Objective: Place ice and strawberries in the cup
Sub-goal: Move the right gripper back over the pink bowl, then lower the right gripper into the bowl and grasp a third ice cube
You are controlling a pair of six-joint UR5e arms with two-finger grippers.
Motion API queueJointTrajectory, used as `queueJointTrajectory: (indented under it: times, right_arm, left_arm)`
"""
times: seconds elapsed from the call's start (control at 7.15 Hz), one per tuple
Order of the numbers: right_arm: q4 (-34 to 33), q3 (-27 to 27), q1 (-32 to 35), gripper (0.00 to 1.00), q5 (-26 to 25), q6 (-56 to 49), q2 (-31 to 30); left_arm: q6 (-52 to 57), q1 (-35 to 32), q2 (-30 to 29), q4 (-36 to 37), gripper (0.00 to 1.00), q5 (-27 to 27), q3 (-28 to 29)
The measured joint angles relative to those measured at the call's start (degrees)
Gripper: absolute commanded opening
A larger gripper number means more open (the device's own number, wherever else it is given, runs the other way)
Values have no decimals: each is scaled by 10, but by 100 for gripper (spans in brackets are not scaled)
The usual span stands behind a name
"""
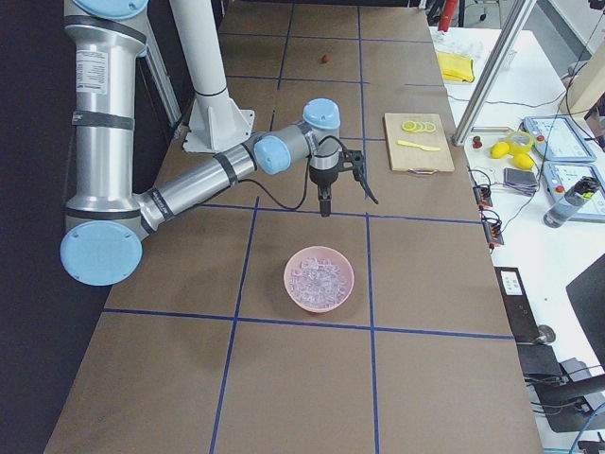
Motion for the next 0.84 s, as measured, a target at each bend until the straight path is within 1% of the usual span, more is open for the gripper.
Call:
queueJointTrajectory:
  times: [0.14, 0.28, 0.42, 0.7, 0.84]
  right_arm:
    - [0, -29, 29, 100, 12, -72, -15]
    - [2, -52, 42, 100, 17, -111, -22]
    - [20, -76, 47, 100, 20, -127, -24]
    - [124, -157, 48, 99, 29, -133, -24]
    - [159, -184, 48, 99, 45, -130, -23]
  left_arm:
    - [0, 1, 0, -4, 100, -3, 0]
    - [-5, 2, -1, -7, 100, -5, 0]
    - [-15, 3, -1, -11, 100, -5, 0]
    - [-25, 4, -1, -15, 100, -5, -1]
    - [-27, 4, -1, -16, 100, -6, -2]
